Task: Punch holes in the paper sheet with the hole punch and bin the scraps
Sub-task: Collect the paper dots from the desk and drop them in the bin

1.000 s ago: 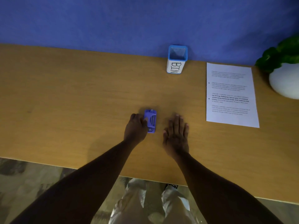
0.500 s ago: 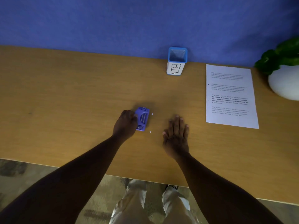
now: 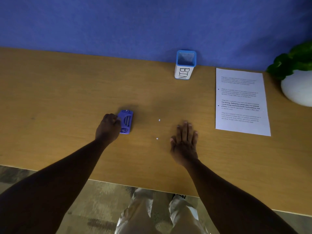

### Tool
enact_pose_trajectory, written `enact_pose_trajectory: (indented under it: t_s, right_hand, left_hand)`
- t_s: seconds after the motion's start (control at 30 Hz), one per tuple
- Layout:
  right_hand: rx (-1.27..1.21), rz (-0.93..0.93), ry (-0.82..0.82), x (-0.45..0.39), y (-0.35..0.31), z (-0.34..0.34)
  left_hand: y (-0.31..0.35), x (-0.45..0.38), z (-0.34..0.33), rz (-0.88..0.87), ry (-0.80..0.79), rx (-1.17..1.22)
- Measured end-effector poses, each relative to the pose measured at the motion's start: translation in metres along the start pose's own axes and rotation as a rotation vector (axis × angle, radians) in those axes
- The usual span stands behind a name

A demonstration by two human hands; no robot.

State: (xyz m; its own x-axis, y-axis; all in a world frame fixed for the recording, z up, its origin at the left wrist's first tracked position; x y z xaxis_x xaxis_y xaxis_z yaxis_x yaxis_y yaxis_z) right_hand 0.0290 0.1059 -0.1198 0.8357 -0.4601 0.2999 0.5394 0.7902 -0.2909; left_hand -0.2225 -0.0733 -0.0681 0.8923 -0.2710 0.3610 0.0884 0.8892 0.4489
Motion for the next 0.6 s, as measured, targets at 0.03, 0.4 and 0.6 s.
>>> enact_pose_trajectory:
  t_s: [0.03,0.4,0.6]
  right_hand:
    - [-0.007,0.0,-0.005,0.0,0.0,0.0]
    - [-0.016,0.004,-0.023,-0.001,0.001,0.0]
    - [-0.003,-0.002,-0.019,-0.001,0.001,0.0]
  left_hand:
    - [-0.003,-0.002,0.002,0.009,0.009,-0.001]
    - [-0.017,-0.023,0.019,0.068,0.039,-0.022]
    - [-0.026,-0.027,0.021,0.09,0.021,-0.041]
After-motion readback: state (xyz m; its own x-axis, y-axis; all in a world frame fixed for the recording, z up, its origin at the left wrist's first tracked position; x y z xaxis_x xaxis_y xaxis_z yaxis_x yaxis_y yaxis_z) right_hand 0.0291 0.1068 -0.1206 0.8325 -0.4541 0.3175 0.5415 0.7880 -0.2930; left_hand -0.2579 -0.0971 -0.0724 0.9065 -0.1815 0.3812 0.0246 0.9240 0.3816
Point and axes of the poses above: each hand's wrist, its own x-axis away from the middle knuckle, its own z-axis out of the back of the hand, y = z × x, the point moved 5 cm from there along -x, towards the middle knuckle, and after that the axes turned 11 degrees about z, right-handed, at the moved point
